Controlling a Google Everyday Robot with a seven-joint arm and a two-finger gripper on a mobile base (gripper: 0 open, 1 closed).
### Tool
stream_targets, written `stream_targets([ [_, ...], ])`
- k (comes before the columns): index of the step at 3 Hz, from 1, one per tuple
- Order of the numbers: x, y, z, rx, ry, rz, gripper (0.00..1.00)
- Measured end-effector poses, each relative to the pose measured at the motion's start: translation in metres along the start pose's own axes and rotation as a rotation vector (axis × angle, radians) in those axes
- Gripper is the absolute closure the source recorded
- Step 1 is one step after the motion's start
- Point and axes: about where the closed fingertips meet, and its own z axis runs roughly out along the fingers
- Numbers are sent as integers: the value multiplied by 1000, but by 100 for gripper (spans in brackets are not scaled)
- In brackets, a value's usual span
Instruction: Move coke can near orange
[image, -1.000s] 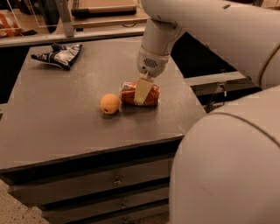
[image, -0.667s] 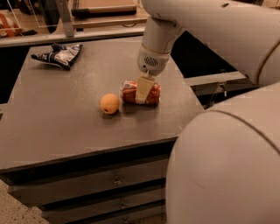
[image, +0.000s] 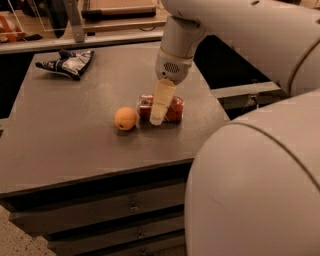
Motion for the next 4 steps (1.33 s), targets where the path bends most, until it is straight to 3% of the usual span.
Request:
stream_targets([
  [1,6,-8,-36,37,-78,8,0],
  [2,27,-27,-92,141,-198,52,0],
  [3,49,-48,-145,276,-289,76,0],
  [4,49,-48,-145,276,-289,76,0],
])
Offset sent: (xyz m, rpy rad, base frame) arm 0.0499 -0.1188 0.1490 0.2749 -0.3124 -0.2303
